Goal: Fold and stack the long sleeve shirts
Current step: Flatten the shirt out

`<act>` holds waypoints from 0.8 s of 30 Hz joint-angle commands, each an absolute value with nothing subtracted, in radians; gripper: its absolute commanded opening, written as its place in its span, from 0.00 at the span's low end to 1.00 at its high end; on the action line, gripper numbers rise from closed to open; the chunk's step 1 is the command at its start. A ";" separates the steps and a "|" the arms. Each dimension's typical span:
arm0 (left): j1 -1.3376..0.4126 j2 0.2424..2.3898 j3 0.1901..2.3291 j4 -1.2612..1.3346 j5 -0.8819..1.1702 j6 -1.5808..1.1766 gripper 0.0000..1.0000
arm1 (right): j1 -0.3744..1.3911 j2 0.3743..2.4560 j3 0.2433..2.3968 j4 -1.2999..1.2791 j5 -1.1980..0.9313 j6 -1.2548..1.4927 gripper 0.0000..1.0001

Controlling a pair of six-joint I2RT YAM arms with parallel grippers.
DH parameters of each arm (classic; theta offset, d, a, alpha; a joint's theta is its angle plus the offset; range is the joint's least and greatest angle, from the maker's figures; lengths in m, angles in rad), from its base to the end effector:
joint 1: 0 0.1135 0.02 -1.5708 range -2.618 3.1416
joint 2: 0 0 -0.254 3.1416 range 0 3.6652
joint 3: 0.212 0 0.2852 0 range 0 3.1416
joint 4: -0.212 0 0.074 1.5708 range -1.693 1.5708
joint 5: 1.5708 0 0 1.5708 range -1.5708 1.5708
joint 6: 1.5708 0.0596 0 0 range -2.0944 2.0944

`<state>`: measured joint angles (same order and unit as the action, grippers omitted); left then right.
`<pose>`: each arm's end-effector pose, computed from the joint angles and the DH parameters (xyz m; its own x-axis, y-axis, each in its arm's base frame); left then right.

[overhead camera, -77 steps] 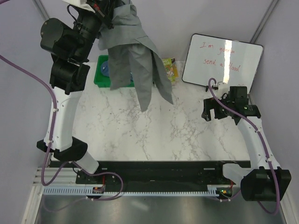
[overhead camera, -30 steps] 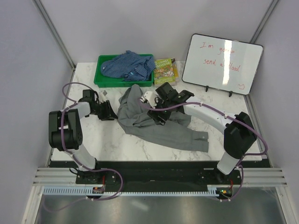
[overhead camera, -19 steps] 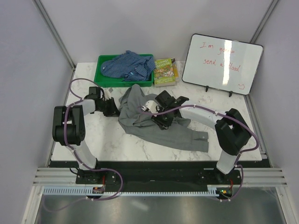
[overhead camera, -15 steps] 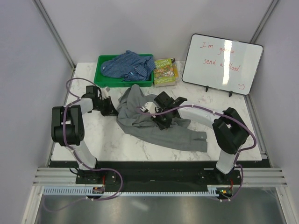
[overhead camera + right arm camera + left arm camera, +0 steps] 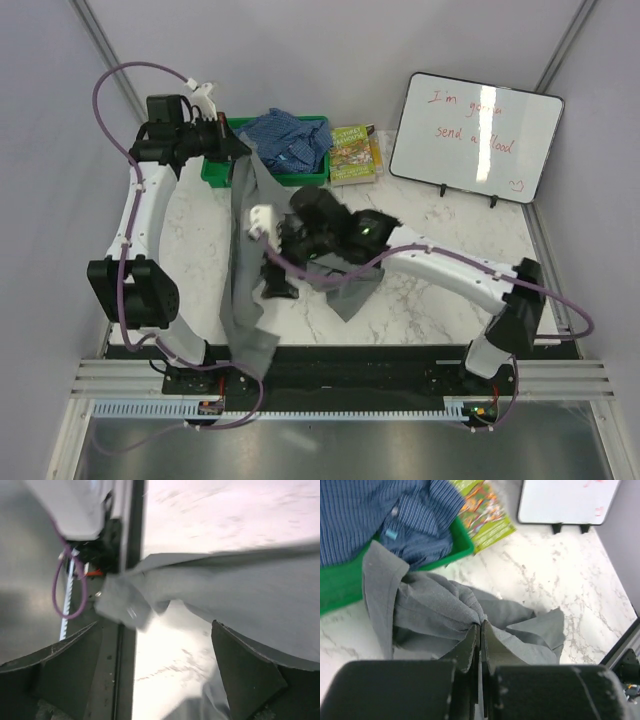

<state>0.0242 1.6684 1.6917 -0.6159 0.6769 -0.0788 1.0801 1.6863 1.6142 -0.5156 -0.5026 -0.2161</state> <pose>0.4228 -0.0271 0.3655 -0.5960 -0.0758 -0.7994 0.4551 0.7883 -0.4141 0.1805 0.3987 0.3356 -0.0490 -0.4904 -0.8701 -0.9955 -0.0468 0.0824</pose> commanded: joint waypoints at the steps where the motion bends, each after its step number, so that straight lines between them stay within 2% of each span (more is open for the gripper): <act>1: 0.035 1.623 1.781 -0.712 0.799 0.045 0.02 | 0.743 1.525 1.543 -0.491 -0.591 -0.123 0.98; 2: 0.031 1.609 1.775 -0.719 0.799 0.072 0.02 | 0.656 1.496 1.484 -0.479 -0.580 -0.123 0.98; 4: 0.028 1.585 1.760 -0.744 0.798 0.113 0.02 | 0.602 1.494 1.439 -0.471 -0.522 -0.143 0.98; 8: 0.012 1.560 1.764 -0.815 0.785 0.212 0.02 | 0.539 1.627 1.375 -0.477 -0.480 -0.195 0.98; 13: 0.011 1.539 1.741 -0.825 0.738 0.236 0.02 | 0.535 1.781 1.364 -0.469 -0.505 -0.216 0.98; 18: 0.012 1.543 1.744 -0.830 0.750 0.236 0.02 | 0.548 1.836 1.361 -0.388 -0.443 -0.192 0.98; 24: 0.020 1.554 1.755 -0.830 0.765 0.203 0.02 | 0.581 1.868 1.453 -0.359 -0.456 -0.238 0.98</act>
